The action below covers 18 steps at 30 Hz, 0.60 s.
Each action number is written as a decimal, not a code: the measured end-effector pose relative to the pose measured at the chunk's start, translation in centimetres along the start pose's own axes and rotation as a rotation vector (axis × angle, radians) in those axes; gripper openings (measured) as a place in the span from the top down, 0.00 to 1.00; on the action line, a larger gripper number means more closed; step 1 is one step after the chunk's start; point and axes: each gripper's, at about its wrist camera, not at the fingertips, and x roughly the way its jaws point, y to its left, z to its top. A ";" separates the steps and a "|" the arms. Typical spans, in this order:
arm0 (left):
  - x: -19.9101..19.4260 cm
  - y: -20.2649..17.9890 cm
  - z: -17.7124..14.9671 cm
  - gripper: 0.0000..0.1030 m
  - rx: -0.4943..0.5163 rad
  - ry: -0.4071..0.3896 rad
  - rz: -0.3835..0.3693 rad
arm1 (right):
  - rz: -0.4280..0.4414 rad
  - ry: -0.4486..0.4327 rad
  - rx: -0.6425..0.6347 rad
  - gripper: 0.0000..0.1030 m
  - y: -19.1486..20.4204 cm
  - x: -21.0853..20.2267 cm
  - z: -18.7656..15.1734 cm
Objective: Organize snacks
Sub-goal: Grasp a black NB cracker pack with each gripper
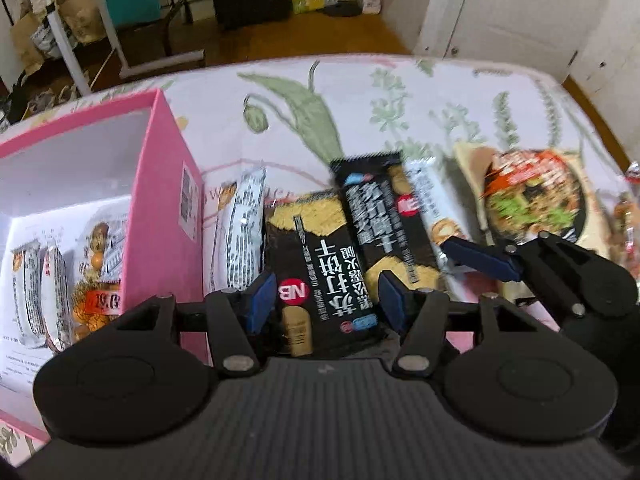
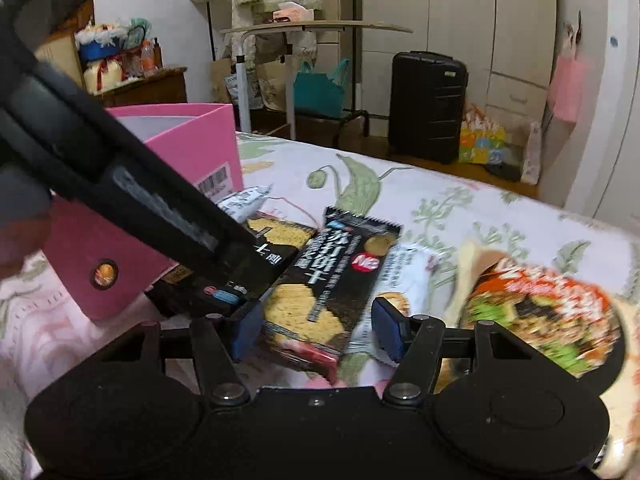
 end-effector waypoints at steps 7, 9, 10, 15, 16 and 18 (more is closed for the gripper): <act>1.3 1.0 -0.7 0.42 -0.052 0.033 -0.003 | -0.039 0.021 -0.062 0.30 1.8 0.5 -0.3; 1.3 1.2 -0.8 0.43 -0.071 0.027 -0.014 | -0.066 0.044 -0.059 0.29 1.7 0.6 -0.2; 1.4 1.2 -0.8 0.43 -0.075 0.027 -0.015 | -0.080 0.053 -0.055 0.29 1.7 0.6 -0.2; 1.4 1.4 -0.9 0.54 -0.079 0.034 -0.022 | -0.055 0.107 0.047 0.38 0.4 0.6 -0.7; 1.3 1.5 -0.9 0.56 -0.087 0.035 -0.029 | -0.055 0.099 0.064 0.38 0.2 0.4 -0.8; 1.2 1.6 -0.8 0.57 -0.089 0.037 -0.041 | -0.049 0.089 0.075 0.39 0.2 -0.2 -1.1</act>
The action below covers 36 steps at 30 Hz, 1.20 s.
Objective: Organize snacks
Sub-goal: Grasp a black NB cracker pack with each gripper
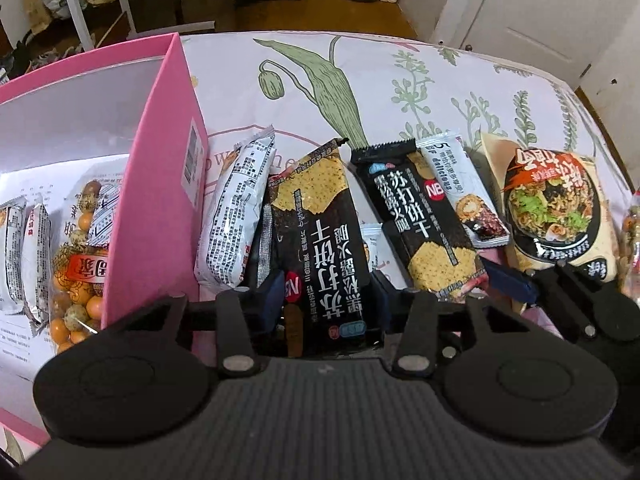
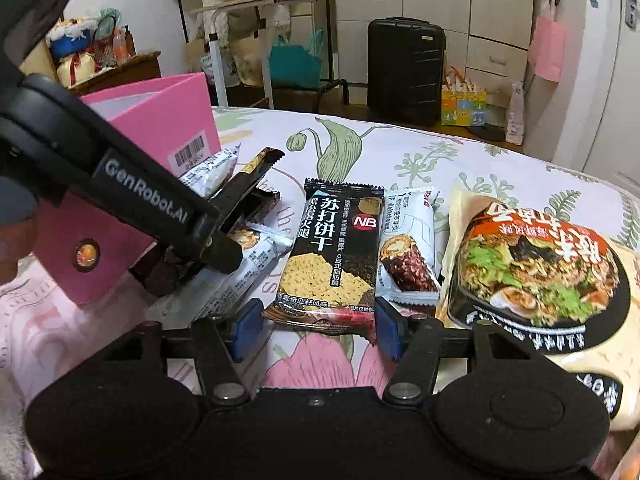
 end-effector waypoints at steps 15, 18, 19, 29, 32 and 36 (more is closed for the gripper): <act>-1.4 -0.2 -1.6 0.59 0.035 0.003 -0.026 | 0.059 0.129 0.066 0.27 -0.5 -2.8 -0.6; -1.1 0.2 -1.5 0.56 0.014 0.015 -0.027 | 0.063 0.123 0.067 0.27 -0.9 -1.8 -0.1; -1.0 0.1 -1.4 0.56 0.011 0.020 -0.031 | 0.064 0.117 0.069 0.27 -0.9 -1.6 0.1; -1.2 0.5 -1.2 0.61 -0.005 0.036 -0.054 | 0.039 0.046 0.002 0.40 0.2 -0.5 0.6; -1.9 0.6 -1.4 0.62 -0.009 0.036 -0.070 | 0.052 0.035 0.041 0.42 0.1 -1.7 0.2; -3.2 0.2 -1.8 0.62 0.023 0.021 -0.071 | 0.029 0.024 0.051 0.42 0.3 -3.4 -0.6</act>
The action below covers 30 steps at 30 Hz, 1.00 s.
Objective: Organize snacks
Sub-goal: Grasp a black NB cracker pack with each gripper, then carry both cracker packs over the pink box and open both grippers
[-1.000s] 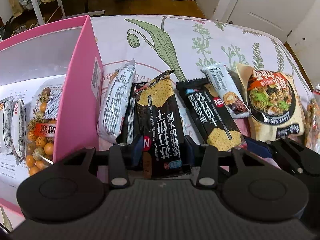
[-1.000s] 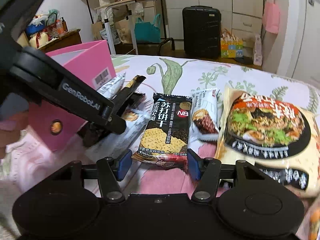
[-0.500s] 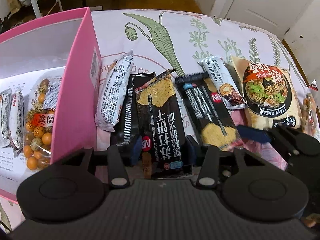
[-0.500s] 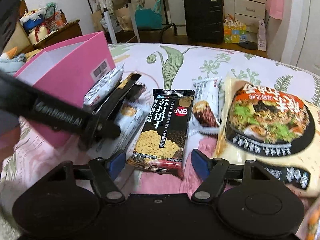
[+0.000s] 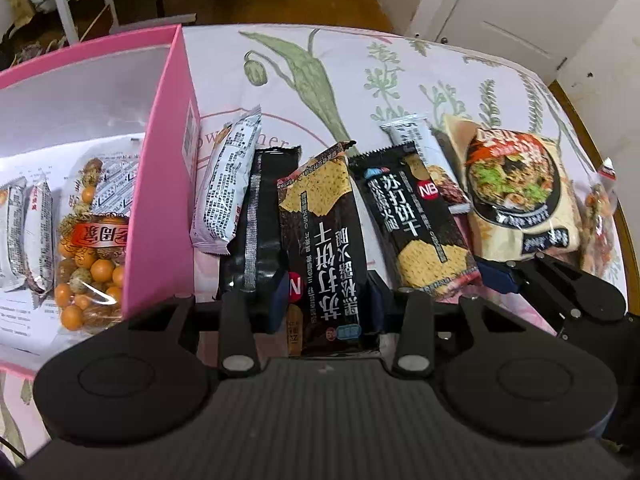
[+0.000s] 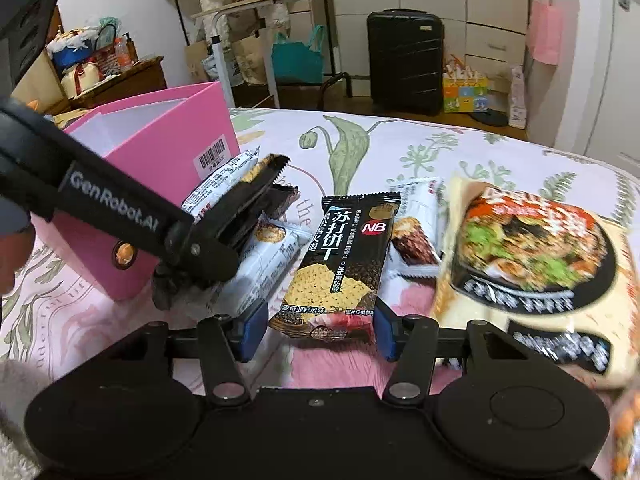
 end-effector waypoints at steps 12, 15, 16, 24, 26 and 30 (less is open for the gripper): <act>-3.5 -1.4 -2.4 0.62 0.095 0.039 -0.004 | -0.020 0.062 0.041 0.42 0.8 -4.2 -0.7; -4.5 -1.5 -3.1 0.62 0.107 0.052 -0.015 | -0.019 0.082 0.030 0.42 1.4 -5.4 -0.8; -5.0 -1.5 -3.3 0.62 0.111 0.054 -0.022 | -0.018 0.089 0.024 0.42 1.7 -5.9 -0.8; -9.0 -1.8 -5.4 0.63 0.173 0.060 -0.092 | -0.027 0.122 -0.030 0.42 3.7 -9.6 -0.1; -10.2 -1.5 -5.8 0.63 0.180 0.053 -0.089 | -0.019 0.121 -0.049 0.42 4.4 -10.7 0.2; -12.5 -0.1 -6.2 0.63 0.165 0.045 -0.083 | 0.020 0.115 -0.074 0.42 5.7 -12.4 1.3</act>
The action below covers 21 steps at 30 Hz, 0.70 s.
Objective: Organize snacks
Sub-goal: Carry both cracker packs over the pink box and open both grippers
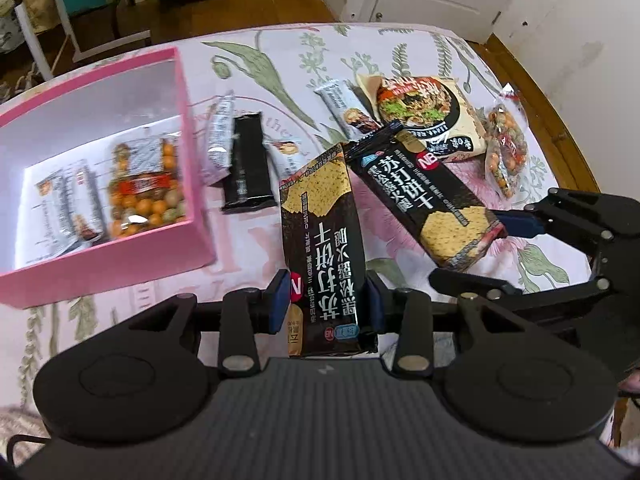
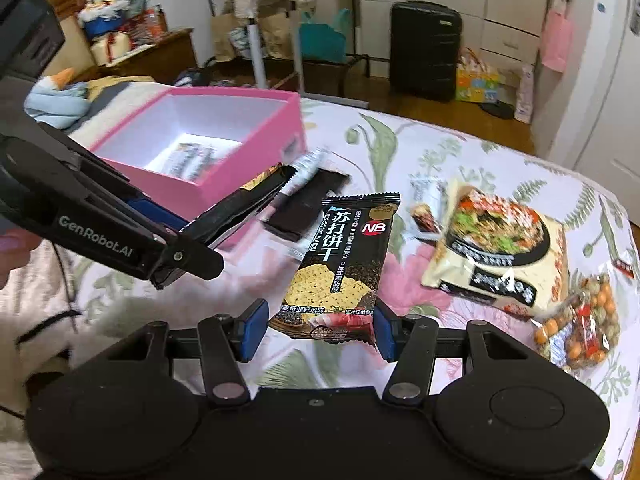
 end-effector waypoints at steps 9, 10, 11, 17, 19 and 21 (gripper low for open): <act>-5.5 4.0 -0.5 0.63 -0.054 -0.076 0.059 | 0.079 -0.080 -0.107 0.42 4.2 -0.8 4.2; -5.8 4.5 -0.3 0.63 -0.064 -0.082 0.064 | 0.092 -0.088 -0.116 0.42 4.7 -0.6 4.8; -6.3 5.2 -0.2 0.63 -0.074 -0.094 0.069 | 0.106 -0.097 -0.126 0.42 5.3 -0.4 5.5; -7.9 9.8 1.2 0.63 -0.138 -0.156 0.158 | 0.193 -0.126 -0.181 0.42 8.6 2.6 10.0; -7.8 12.0 1.8 0.63 -0.176 -0.159 0.165 | 0.214 -0.115 -0.186 0.42 9.3 4.3 11.6; -7.3 14.3 2.5 0.64 -0.205 -0.164 0.184 | 0.229 -0.103 -0.194 0.42 10.0 6.2 13.2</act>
